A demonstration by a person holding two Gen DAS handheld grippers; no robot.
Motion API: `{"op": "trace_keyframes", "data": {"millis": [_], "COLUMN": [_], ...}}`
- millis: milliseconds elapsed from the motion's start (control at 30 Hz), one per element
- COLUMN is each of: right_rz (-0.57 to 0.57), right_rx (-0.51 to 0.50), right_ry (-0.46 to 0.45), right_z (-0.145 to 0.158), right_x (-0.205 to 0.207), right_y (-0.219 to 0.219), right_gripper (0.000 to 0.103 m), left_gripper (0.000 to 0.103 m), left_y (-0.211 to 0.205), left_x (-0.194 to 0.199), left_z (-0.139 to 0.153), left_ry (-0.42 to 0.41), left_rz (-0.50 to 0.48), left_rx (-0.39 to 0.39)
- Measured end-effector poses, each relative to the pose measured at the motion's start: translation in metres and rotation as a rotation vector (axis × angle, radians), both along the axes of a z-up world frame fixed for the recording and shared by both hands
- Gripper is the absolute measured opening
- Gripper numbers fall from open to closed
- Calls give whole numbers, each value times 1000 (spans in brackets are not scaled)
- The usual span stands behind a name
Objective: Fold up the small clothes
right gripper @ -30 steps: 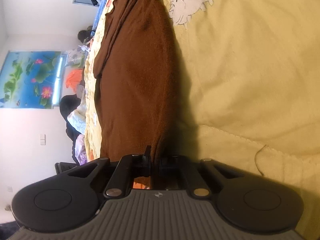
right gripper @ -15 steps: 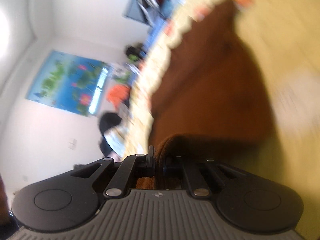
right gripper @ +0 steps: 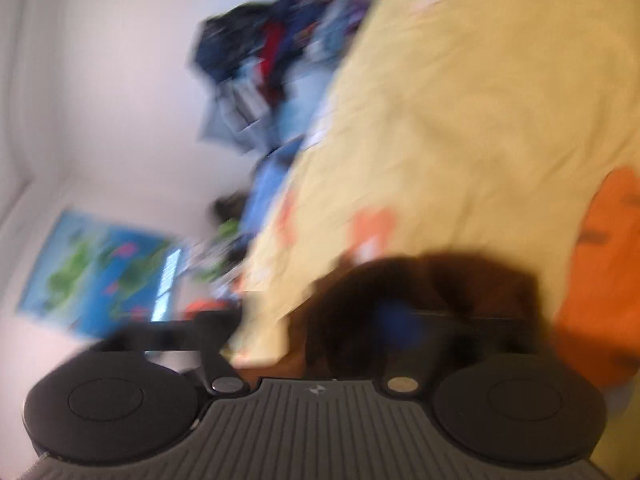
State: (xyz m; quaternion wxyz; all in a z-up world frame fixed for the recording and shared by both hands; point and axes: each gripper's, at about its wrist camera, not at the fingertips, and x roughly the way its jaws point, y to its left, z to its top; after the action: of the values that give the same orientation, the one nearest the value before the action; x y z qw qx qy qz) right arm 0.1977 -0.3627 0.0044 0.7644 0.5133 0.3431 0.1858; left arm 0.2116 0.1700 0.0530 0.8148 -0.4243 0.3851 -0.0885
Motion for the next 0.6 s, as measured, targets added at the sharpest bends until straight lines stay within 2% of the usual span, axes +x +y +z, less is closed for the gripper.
{"op": "trace_keyframes", "data": {"millis": [33, 67, 100, 133, 167, 233, 300, 400, 433, 467, 567, 600], "right_rz": [-2, -8, -7, 7, 22, 36, 47, 81, 78, 82, 119, 123], "right_rx": [12, 20, 13, -10, -47, -169, -294, -377, -390, -380, -306, -304], "right_ry": [-23, -51, -81, -105, -119, -114, -82, 8, -16, -22, -21, -28], "right_z": [2, 5, 9, 13, 17, 20, 17, -8, -10, -11, -15, -17], "right_x": [-6, -17, -32, -49, -66, -103, -138, -174, -183, -185, -175, -167], "right_y": [-1, -2, -4, -7, -10, -12, -13, -6, -1, 4, 18, 24], "right_gripper": [98, 98, 98, 98, 98, 98, 99, 98, 97, 98, 97, 93], "left_gripper": [28, 46, 72, 82, 87, 87, 87, 87, 87, 87, 85, 67], "left_y": [9, 13, 18, 21, 24, 33, 32, 20, 14, 8, -8, -13], "left_x": [-13, -31, -53, -77, -102, -150, -192, -217, -217, -215, -203, -197], "left_z": [-1, 1, 5, 8, 10, 8, -4, -31, -40, -44, -44, -45], "left_ry": [-20, -57, -86, -111, -138, -149, -127, -38, -17, -38, -56, -59], "left_rz": [22, 50, 77, 104, 127, 148, 146, 121, 110, 108, 91, 94], "left_rx": [-22, -8, 30, 70, 100, 125, 93, 75, 58, 57, 77, 95]}}
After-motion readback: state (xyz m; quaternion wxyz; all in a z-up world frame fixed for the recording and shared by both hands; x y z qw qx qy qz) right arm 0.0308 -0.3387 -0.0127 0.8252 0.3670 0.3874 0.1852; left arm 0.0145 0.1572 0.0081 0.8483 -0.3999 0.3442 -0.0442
